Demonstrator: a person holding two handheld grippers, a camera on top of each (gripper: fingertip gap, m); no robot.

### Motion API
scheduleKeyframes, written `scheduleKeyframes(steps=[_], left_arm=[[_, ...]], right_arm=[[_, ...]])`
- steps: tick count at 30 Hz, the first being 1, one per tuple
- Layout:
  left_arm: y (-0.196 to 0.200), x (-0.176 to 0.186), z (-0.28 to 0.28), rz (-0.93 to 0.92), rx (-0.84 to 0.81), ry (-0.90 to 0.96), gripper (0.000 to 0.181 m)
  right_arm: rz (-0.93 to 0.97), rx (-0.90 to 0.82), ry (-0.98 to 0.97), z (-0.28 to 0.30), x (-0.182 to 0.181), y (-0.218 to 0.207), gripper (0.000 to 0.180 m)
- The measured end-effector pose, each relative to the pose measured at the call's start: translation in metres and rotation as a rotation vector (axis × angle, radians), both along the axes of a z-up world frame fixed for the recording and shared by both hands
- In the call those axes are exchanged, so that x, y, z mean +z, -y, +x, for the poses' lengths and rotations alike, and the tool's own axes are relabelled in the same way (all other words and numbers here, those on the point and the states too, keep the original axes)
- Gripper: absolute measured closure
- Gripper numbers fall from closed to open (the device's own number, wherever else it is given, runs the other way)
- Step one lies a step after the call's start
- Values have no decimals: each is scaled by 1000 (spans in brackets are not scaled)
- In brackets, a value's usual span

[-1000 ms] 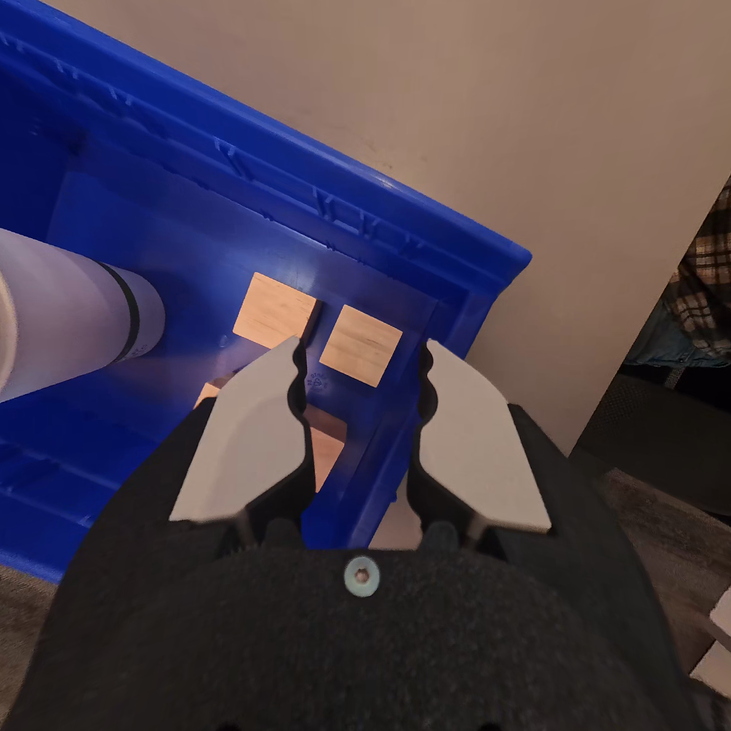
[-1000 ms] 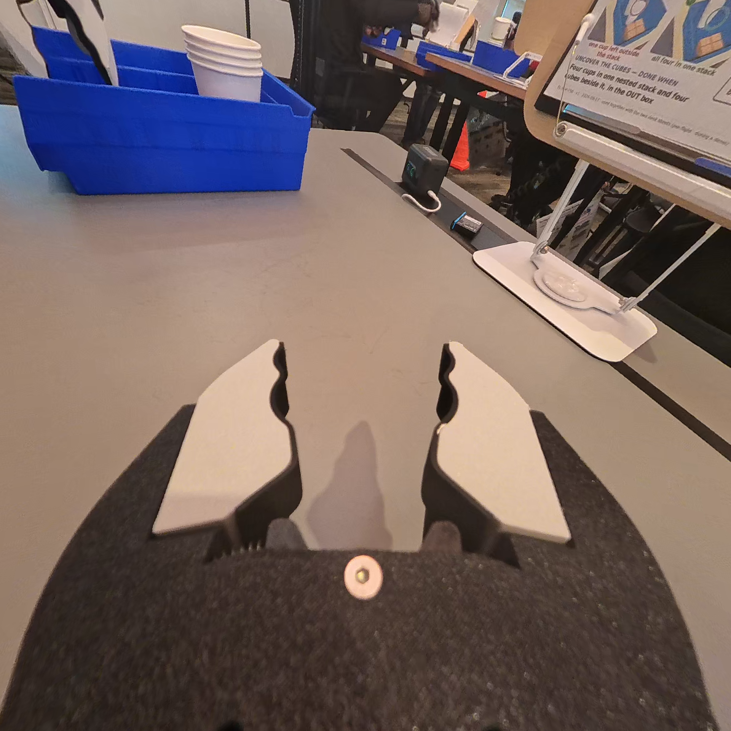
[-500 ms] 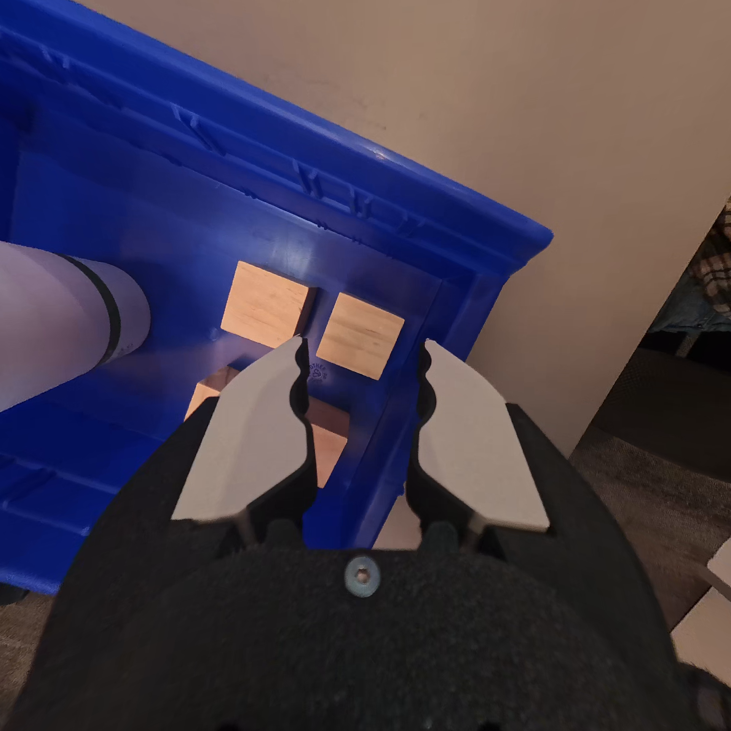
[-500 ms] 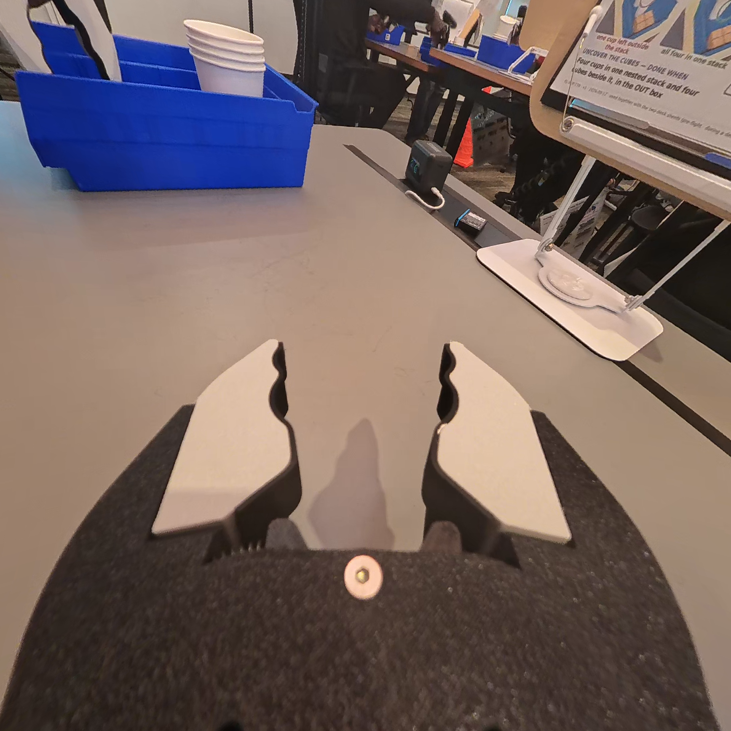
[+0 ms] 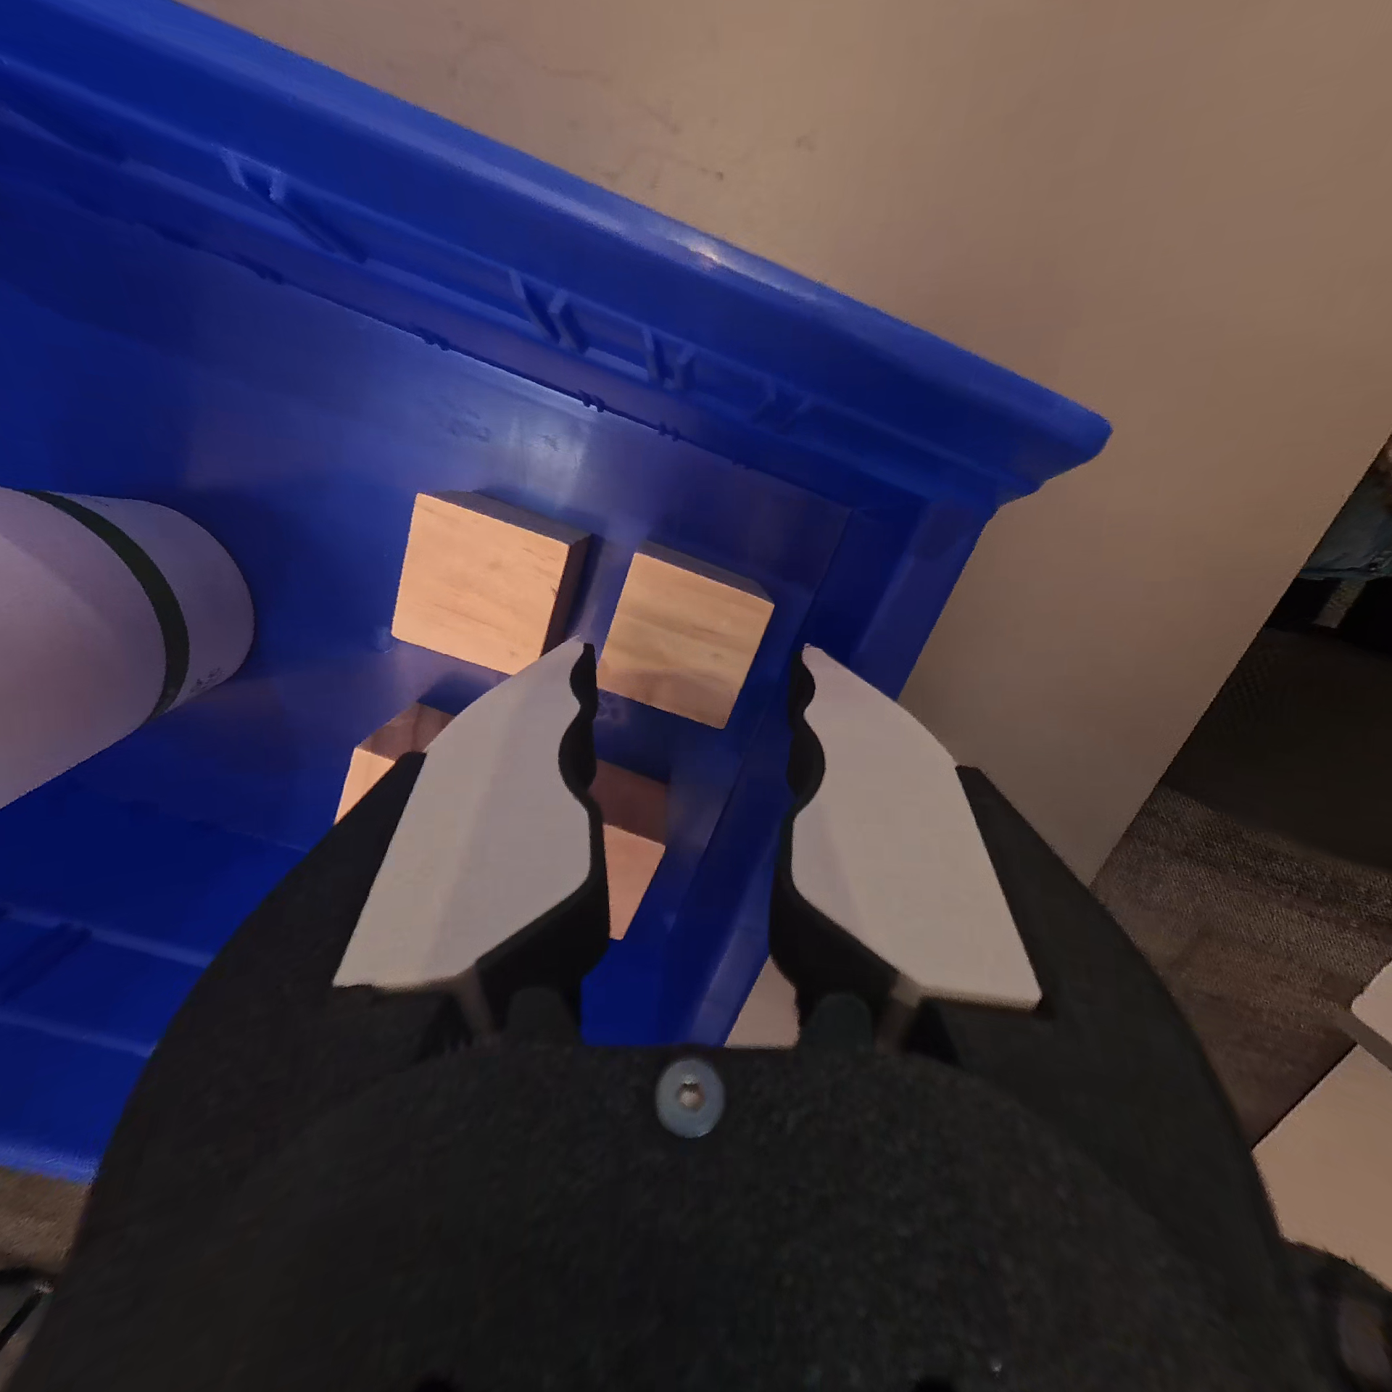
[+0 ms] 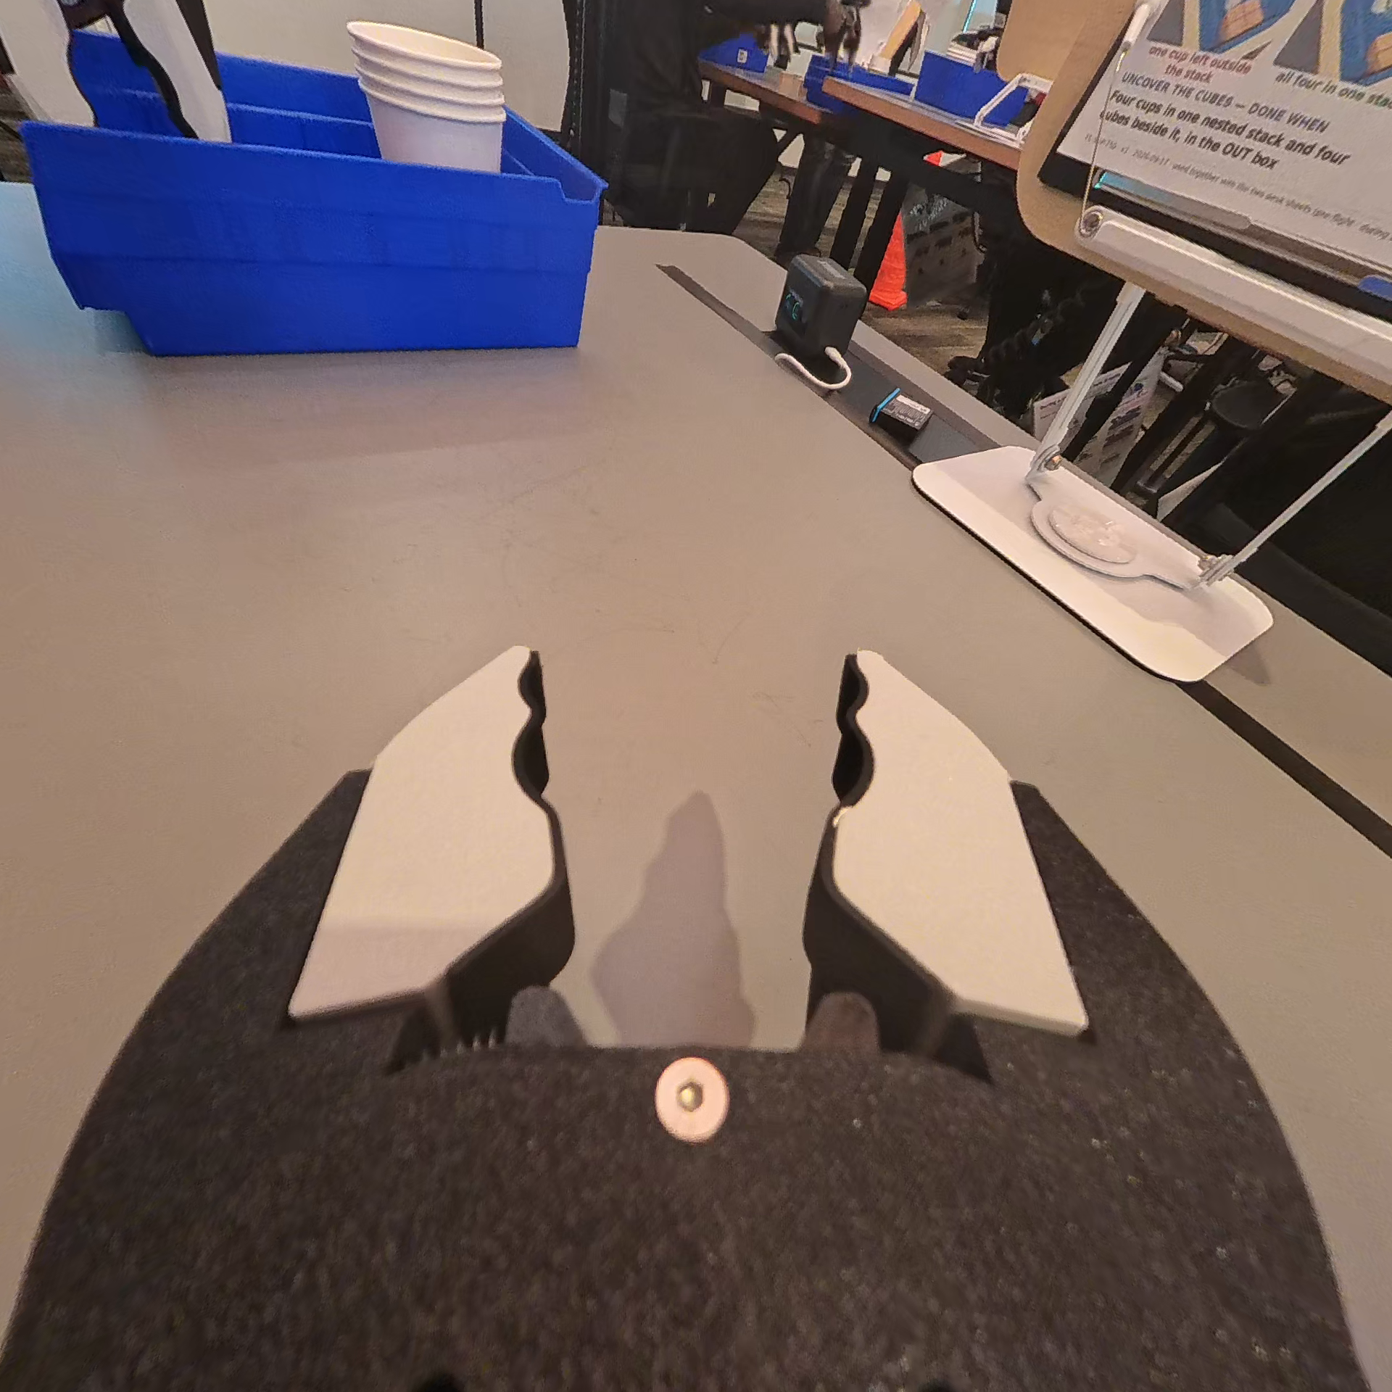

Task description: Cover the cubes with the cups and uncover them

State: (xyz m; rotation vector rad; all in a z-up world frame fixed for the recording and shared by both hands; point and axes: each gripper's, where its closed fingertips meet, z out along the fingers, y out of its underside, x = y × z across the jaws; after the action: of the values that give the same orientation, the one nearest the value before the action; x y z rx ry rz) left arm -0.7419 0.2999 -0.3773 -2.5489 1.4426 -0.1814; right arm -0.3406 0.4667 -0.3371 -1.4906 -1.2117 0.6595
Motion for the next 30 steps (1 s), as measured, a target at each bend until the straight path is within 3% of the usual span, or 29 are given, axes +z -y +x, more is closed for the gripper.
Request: scheduleKeyframes(steps=[30], left_arm=[[-2, -23, -4, -55, -49, -94, 131]], right_arm=[[-10, 3, 9, -1, -4, -1, 104]])
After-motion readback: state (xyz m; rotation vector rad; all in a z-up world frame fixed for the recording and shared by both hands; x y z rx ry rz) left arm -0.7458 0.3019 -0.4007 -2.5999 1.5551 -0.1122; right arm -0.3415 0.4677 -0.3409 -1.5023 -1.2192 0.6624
